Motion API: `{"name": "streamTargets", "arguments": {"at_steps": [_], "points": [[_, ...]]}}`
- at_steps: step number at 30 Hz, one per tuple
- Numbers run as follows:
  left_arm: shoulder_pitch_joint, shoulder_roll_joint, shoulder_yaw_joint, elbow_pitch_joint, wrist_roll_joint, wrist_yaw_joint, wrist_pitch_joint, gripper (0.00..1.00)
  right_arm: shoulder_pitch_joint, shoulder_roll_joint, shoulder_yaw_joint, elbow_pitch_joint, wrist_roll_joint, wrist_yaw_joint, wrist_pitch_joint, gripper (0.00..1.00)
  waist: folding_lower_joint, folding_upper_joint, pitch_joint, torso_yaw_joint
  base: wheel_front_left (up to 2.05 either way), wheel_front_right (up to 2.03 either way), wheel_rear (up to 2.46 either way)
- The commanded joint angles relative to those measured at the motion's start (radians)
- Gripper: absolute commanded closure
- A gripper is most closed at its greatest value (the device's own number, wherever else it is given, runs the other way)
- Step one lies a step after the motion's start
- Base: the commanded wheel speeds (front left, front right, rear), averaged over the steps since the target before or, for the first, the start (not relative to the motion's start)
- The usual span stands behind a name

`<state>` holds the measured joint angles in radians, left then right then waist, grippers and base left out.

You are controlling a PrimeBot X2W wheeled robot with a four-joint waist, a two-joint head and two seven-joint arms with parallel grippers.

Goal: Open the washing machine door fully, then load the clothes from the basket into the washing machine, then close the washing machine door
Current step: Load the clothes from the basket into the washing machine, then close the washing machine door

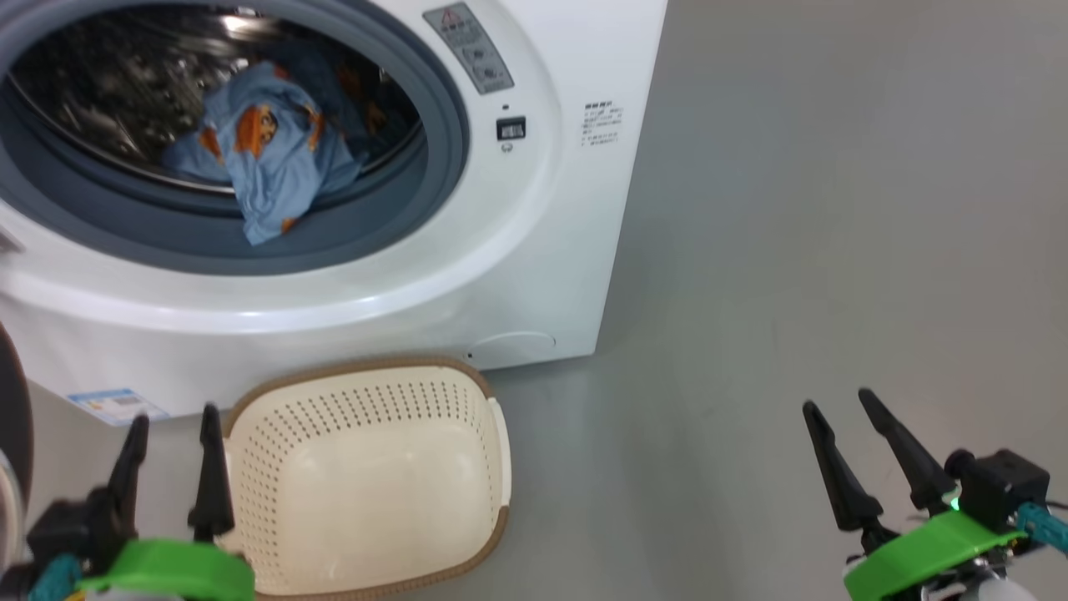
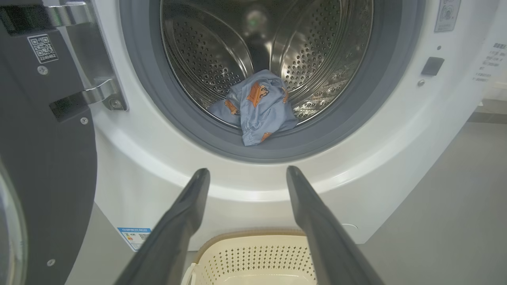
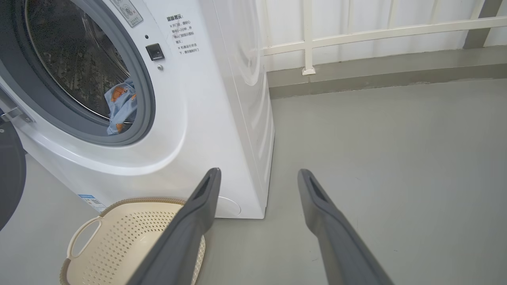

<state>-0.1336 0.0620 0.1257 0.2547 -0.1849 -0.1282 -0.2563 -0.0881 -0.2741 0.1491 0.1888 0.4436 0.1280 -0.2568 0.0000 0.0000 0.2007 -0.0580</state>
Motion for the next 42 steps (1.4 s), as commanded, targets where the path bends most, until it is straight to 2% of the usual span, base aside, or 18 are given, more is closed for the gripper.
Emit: {"name": "streamTargets", "arguments": {"at_steps": [1, 13, 33, 42], "points": [[0.026, 0.014, 0.036, -0.043, -0.006, -0.002, -0.006, 0.00, 0.025, -0.017, 0.009, -0.022, 0.013, 0.003, -0.005, 0.00, 0.0000, 0.0000, -0.034, -0.001, 0.00, 0.00, 0.00], [0.164, -0.002, 0.058, -0.126, -0.019, -0.002, -0.006, 0.00, 0.083, -0.016, -0.014, -0.027, 0.015, 0.003, -0.005, 0.00, 0.0000, 0.0000, -0.082, -0.014, 0.00, 0.00, 0.00], [0.168, -0.007, 0.043, -0.131, -0.035, -0.002, -0.006, 0.00, 0.084, -0.009, -0.006, -0.028, 0.010, 0.003, -0.005, 0.00, 0.0000, 0.0000, -0.091, -0.013, -0.01, 0.01, 0.00], [0.167, -0.008, 0.045, -0.134, -0.031, -0.002, -0.006, 0.00, 0.081, -0.010, -0.007, -0.029, 0.011, 0.003, -0.005, 0.00, 0.0000, 0.0000, -0.084, -0.011, -0.88, 0.88, 0.00]]}}
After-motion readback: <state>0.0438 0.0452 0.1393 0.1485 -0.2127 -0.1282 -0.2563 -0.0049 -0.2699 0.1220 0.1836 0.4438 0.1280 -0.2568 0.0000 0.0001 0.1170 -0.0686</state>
